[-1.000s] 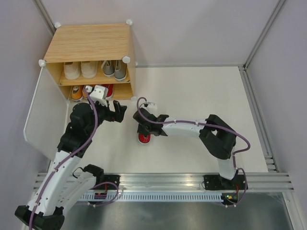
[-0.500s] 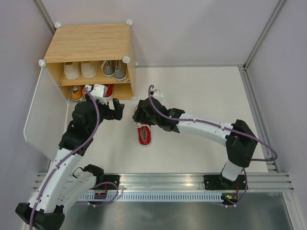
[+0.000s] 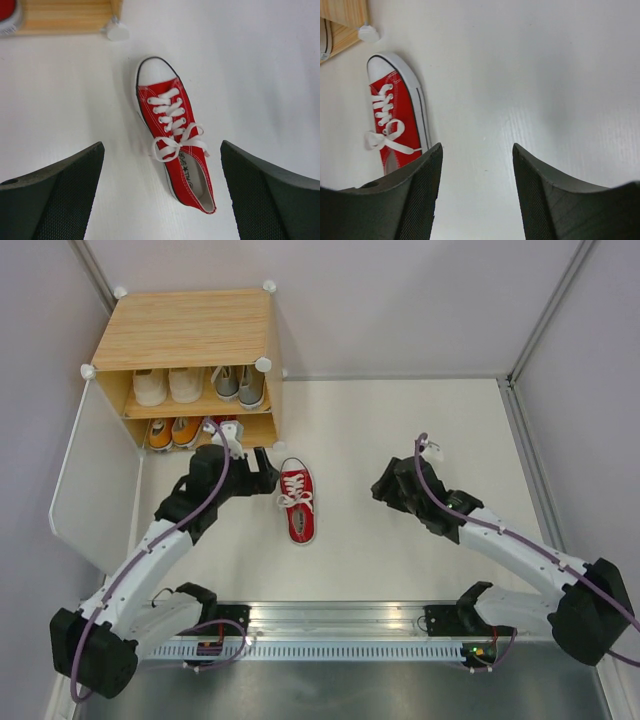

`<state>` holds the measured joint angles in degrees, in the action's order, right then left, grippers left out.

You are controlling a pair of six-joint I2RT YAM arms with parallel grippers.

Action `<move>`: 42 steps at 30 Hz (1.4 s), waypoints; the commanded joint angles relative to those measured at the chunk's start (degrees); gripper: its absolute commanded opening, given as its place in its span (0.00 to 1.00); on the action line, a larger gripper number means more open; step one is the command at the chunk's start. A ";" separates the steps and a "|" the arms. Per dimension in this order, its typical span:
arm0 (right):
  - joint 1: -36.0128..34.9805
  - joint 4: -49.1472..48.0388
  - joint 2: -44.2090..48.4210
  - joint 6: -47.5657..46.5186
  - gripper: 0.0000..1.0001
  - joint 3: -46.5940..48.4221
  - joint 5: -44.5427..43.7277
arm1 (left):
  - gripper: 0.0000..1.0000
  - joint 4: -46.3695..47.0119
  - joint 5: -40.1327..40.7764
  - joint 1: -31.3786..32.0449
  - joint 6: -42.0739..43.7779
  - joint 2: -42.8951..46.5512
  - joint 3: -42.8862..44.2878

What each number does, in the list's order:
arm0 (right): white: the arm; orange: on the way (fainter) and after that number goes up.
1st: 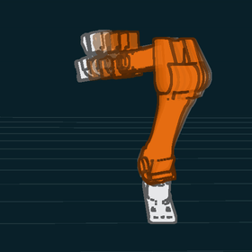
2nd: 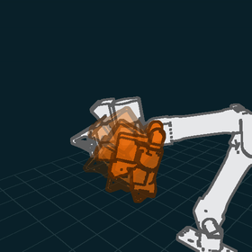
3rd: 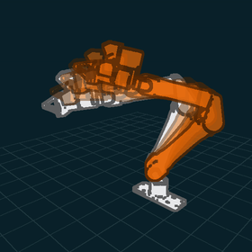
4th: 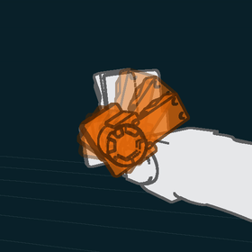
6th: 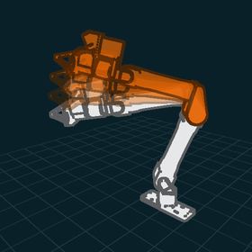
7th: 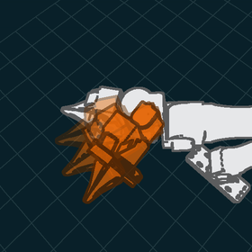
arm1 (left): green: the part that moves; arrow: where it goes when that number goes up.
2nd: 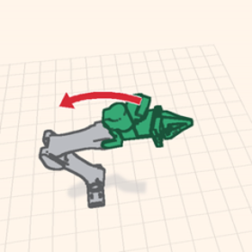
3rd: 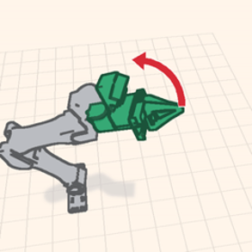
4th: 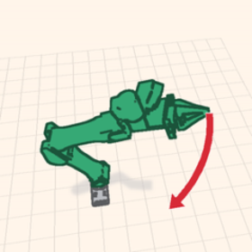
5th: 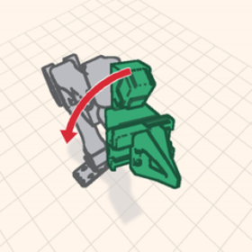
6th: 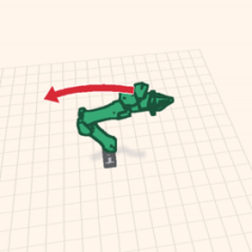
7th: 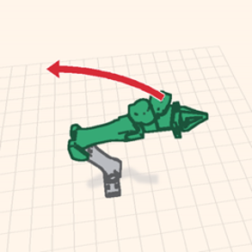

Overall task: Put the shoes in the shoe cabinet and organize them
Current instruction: Place the shoe at the center of the board, then pick up the shoe from the center of the board.

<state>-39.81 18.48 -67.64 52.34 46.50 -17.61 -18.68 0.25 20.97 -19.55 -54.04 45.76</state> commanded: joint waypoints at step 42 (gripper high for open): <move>22.32 -6.61 7.34 -13.84 0.61 -14.07 21.74 | 0.79 5.31 29.63 27.81 -29.32 -40.35 3.64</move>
<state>-17.72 13.91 -61.30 39.18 32.60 4.27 -17.19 28.47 47.86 -47.92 -93.84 49.74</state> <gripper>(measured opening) 0.613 0.824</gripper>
